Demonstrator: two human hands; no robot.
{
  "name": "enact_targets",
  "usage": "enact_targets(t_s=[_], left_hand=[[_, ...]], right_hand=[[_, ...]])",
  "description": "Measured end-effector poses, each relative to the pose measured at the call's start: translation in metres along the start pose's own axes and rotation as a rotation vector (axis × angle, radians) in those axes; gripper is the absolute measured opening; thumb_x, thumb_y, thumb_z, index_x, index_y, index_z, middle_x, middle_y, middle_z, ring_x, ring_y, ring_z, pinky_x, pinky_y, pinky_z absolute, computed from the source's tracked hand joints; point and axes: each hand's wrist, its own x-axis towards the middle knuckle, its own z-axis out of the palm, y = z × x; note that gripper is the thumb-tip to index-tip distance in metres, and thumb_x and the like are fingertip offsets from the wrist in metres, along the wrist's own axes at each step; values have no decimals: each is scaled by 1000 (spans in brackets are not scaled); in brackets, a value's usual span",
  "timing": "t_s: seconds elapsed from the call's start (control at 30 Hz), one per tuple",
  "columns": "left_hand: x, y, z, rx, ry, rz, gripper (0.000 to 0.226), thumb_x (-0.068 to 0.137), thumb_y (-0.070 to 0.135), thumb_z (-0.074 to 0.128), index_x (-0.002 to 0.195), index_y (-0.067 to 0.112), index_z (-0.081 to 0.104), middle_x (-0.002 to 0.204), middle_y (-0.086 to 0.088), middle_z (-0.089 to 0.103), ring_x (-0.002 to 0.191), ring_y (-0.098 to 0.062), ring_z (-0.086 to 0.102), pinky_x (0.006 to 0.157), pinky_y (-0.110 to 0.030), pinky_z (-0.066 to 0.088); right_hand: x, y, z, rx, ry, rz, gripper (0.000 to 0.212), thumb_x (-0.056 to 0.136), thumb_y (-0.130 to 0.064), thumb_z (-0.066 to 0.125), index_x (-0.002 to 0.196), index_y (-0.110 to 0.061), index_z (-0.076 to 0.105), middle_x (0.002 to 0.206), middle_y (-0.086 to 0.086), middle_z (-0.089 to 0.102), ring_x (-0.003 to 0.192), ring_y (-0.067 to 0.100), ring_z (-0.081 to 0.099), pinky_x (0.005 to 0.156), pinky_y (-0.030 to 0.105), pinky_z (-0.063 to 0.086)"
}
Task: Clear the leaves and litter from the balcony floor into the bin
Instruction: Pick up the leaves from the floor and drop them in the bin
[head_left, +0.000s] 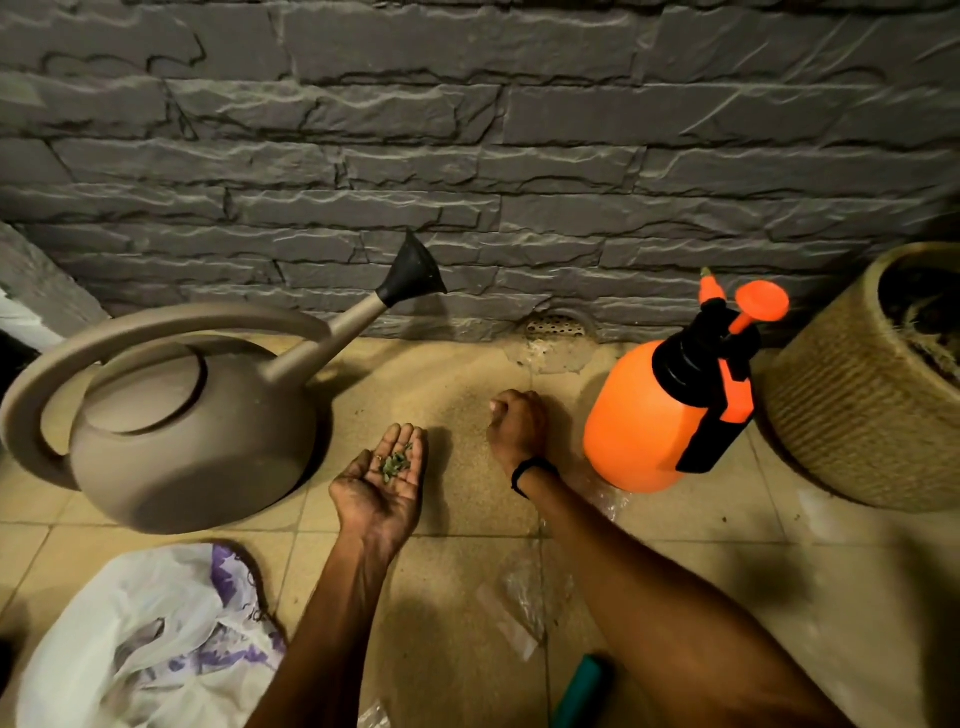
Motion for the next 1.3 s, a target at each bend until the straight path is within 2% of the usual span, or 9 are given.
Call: enact_targets(t_s=[0.17,0.3,0.4,0.47,0.53,0.63,0.77,1.0,1.3], left_hand=[[6,-4,-1,48,21,7,52,103,29,26,131,-2,59,127,-24,66,119,-35,62,104,-42,48],[4,-5,1,105,7,2,52,102,32,27,131,7,61,115,-15,72,114,-27,64,109,-40,43],[-3,-5,5,110,-6,33,51,103,29,24,124,3,63,113,-16,73,111,-27,66,103,-40,46],[-4,-4,4,76,-2,26,52,103,28,24,123,-1,63,120,-19,70,117,-31,63,107,-41,45],[-5,-4,2,39,4,26,52,104,26,25,123,-4,62,122,-24,68,118,-35,62,105,-43,46],[-12,-8,0,42,17,25,52,104,26,24,118,-6,63,119,-25,68,116,-36,63,105,-42,48],[-20,-15,-1,78,4,0,55,105,28,21,115,-4,65,118,-23,70,115,-34,64,109,-41,43],[-26,-14,2,-7,-41,-6,52,105,26,24,119,-7,62,120,-26,68,118,-38,62,107,-44,47],[-23,1,-6,-35,-51,1,52,104,25,25,121,-8,61,124,-28,65,121,-39,59,107,-45,47]], right_hand=[[-47,-56,9,148,-166,-254,12,91,-20,63,94,-12,72,98,11,68,97,24,58,86,31,47],[-75,-72,12,65,-312,-429,19,86,-29,70,84,-10,69,97,11,65,96,23,57,84,31,43],[-83,-63,13,19,-274,-512,43,86,-42,45,84,-9,72,94,12,65,92,25,55,83,32,43],[-84,-49,11,40,-202,-419,53,85,-46,35,102,-12,74,103,10,64,97,23,54,88,30,43],[-81,-29,4,22,-77,-258,36,94,-36,47,109,-15,72,107,11,61,104,27,53,91,32,42],[-75,6,-11,-110,75,-70,21,94,-22,59,108,-13,71,105,16,61,107,35,52,93,38,40],[-78,42,-27,-375,157,77,14,88,-25,66,95,-16,74,92,12,66,101,34,55,93,44,41],[-79,47,-26,-391,123,102,14,87,-23,67,79,-16,76,82,11,66,88,33,58,82,41,44],[-73,43,-15,-344,213,62,16,90,-17,61,80,-7,70,84,16,63,90,37,58,88,44,44]])
